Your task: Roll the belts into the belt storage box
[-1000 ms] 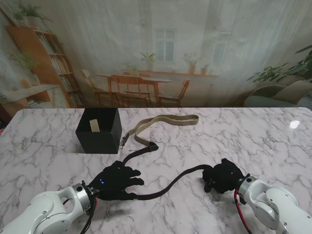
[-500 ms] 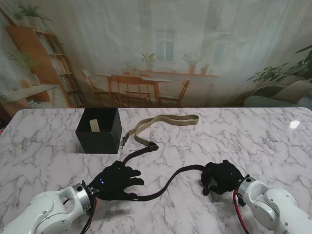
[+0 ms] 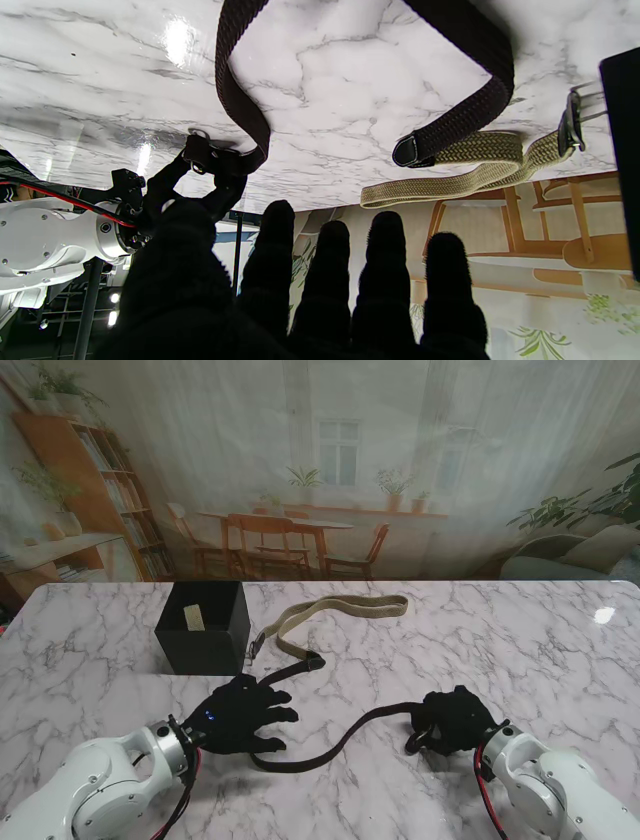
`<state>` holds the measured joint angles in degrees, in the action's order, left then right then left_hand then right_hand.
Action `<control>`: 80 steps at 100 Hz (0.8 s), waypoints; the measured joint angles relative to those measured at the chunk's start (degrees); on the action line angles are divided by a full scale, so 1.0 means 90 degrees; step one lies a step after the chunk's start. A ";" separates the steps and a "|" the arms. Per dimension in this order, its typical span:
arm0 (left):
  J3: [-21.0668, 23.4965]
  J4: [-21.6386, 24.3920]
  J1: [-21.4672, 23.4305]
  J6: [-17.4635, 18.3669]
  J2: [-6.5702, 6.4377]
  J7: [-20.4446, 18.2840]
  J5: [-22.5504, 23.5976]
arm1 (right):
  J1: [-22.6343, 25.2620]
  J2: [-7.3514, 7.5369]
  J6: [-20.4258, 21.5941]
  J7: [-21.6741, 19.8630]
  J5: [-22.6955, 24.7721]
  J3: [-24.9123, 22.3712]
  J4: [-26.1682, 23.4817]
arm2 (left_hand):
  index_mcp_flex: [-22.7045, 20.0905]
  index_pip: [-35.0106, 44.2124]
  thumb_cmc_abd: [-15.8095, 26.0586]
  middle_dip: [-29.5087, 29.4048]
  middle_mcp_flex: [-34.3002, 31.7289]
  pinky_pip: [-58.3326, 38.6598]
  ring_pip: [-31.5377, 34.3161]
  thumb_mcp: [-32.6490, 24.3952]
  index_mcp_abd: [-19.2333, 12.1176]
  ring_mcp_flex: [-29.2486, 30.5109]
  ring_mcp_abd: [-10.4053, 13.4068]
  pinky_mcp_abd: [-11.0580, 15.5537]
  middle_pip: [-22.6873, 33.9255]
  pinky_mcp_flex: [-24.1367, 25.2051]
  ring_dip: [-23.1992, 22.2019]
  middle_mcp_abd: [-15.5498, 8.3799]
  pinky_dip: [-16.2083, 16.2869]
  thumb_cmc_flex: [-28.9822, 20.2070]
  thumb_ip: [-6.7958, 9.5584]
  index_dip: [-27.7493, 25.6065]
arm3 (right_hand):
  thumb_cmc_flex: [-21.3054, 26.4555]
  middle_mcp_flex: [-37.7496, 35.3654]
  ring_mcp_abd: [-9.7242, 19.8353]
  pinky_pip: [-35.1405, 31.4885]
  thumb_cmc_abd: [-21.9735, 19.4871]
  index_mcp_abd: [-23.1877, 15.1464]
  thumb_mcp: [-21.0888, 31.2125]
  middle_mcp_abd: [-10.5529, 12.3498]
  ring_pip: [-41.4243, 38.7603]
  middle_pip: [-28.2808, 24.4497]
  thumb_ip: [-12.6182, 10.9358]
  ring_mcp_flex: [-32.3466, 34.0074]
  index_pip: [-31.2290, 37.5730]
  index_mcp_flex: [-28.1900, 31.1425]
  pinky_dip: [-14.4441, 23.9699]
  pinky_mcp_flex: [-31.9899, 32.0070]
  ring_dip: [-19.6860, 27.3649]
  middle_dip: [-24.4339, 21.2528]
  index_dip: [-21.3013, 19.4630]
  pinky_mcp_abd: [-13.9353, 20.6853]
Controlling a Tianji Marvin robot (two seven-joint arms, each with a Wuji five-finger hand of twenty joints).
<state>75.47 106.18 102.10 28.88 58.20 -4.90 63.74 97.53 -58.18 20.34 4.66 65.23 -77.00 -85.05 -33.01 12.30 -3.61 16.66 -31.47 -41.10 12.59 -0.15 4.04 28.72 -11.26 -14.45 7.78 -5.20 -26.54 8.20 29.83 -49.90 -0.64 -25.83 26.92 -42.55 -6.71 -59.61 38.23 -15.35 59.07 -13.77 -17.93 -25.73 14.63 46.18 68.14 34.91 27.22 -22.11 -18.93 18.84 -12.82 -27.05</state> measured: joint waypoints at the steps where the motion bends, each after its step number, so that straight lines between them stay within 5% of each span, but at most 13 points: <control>1: -0.0003 -0.0001 -0.0006 -0.0003 0.0000 0.0000 0.0001 | 0.0000 -0.0002 0.0000 0.0012 0.0000 0.0001 0.0005 | 0.0000 0.0002 0.0000 0.0000 0.0000 0.0000 0.0001 0.0000 0.0000 0.0000 0.0000 0.0000 0.0000 0.0000 0.0000 0.0000 0.0000 0.0000 0.0000 0.0000 | -0.0001 -0.0013 0.0000 -0.0005 0.0000 0.0000 0.0000 0.0000 -0.0001 -0.0002 0.0000 0.0041 0.0007 0.0000 -0.0001 -0.0018 0.0000 0.0036 0.0001 0.0000; 26: -0.0024 -0.0020 -0.0024 -0.0059 0.0011 0.0052 0.0031 | -0.0027 -0.0038 -0.0043 0.0457 -0.0020 0.0080 0.0175 | -0.0022 0.0019 0.0000 0.0000 0.0000 0.0000 0.0004 0.0000 0.0000 0.0000 0.0000 0.0000 0.0000 0.0000 0.0000 0.0000 0.0000 0.0000 0.0000 0.0000 | -0.0168 -0.0466 -0.0098 -0.0129 0.0206 0.0000 -0.0125 0.0019 -0.0271 -0.0156 -0.0021 0.0381 0.0026 0.0503 -0.0056 -0.0165 -0.0184 0.0218 0.0101 0.0012; 29: -0.0021 -0.0020 -0.0019 -0.0061 0.0012 0.0065 0.0042 | -0.0030 -0.0040 -0.0051 0.0472 -0.0018 0.0089 0.0185 | -0.0022 0.0019 0.0000 0.0000 0.0000 0.0000 0.0004 0.0000 0.0000 0.0000 0.0000 0.0000 0.0000 0.0000 0.0000 0.0000 0.0000 0.0000 0.0000 0.0000 | -0.0173 -0.0321 -0.0029 -0.0143 0.0208 0.0109 -0.0129 0.0144 -0.0267 -0.0156 -0.0021 0.0322 0.0026 0.0631 -0.0057 -0.0178 -0.0184 0.0222 0.0101 0.0012; 34: -0.0016 -0.0021 -0.0012 -0.0066 0.0014 0.0083 0.0052 | -0.0037 -0.0040 -0.0067 0.0499 0.0016 0.0108 0.0198 | -0.0023 0.0020 0.0000 0.0000 0.0000 0.0000 0.0004 0.0000 0.0000 0.0000 0.0000 0.0000 0.0000 0.0000 0.0000 0.0000 0.0000 0.0000 0.0000 0.0000 | -0.0182 0.0150 0.0116 -0.0154 0.0202 0.0683 -0.0153 0.0705 -0.0256 -0.0190 -0.0021 0.0156 0.0383 0.0951 -0.0057 -0.0163 -0.0184 0.0192 0.0068 0.0015; 48: -0.0017 -0.0024 -0.0007 -0.0078 0.0016 0.0097 0.0055 | -0.0047 -0.0040 -0.0096 0.0508 0.0074 0.0132 0.0207 | -0.0023 0.0022 0.0000 0.0000 0.0000 0.0000 0.0004 0.0000 0.0000 0.0000 0.0000 0.0000 0.0000 0.0000 -0.0003 0.0000 0.0000 0.0000 0.0000 0.0000 | -0.0234 0.0432 0.0135 -0.0156 0.0195 0.0911 -0.0230 0.0825 -0.0253 -0.0156 -0.0021 0.0013 0.0816 0.1175 -0.0058 -0.0106 -0.0184 -0.0106 -0.0078 0.0016; 64: -0.0026 -0.0026 -0.0001 -0.0101 0.0016 0.0097 0.0054 | -0.0067 -0.0049 -0.0097 0.0517 -0.0066 0.0148 0.0224 | -0.0024 0.0024 0.0000 0.0001 0.0000 0.0000 0.0005 0.0000 0.0000 0.0000 0.0000 -0.0002 0.0000 0.0000 -0.0003 0.0000 0.0000 0.0000 0.0000 0.0000 | -0.0232 -0.1143 0.0193 -0.0288 0.0192 0.0911 -0.0302 0.1060 -0.0144 -0.0181 -0.0021 0.0698 0.0819 0.1172 -0.0058 -0.0424 -0.0202 -0.0293 -0.0080 0.0035; 80: -0.0030 -0.0028 0.0008 -0.0111 0.0016 0.0100 0.0059 | -0.0086 -0.0063 -0.0128 0.0544 -0.0109 0.0157 0.0226 | -0.0024 0.0027 0.0000 0.0001 0.0000 0.0000 0.0005 0.0000 0.0000 0.0000 0.0000 -0.0002 0.0000 0.0000 -0.0003 0.0000 0.0000 0.0000 0.0000 0.0000 | -0.0200 -0.2075 0.0273 -0.0955 0.0109 0.0912 -0.0365 0.1142 -0.1027 -0.0595 -0.0021 0.1898 0.0820 0.0900 0.0088 -0.1109 -0.0916 0.0294 -0.0364 0.0498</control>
<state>75.20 105.93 102.18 27.89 58.34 -4.00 64.27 96.76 -58.75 19.19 9.56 64.25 -75.59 -83.01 -33.23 12.54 -3.62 16.67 -31.47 -41.10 12.63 -0.15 4.04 28.72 -11.26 -14.47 7.78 -5.20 -26.57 8.20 29.82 -49.90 -0.64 -25.83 25.13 -61.22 -4.25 -68.20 39.21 -7.14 55.78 -3.50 -27.18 -31.08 14.44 63.26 75.52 43.01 28.02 -32.10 -27.17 21.48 -16.10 -22.56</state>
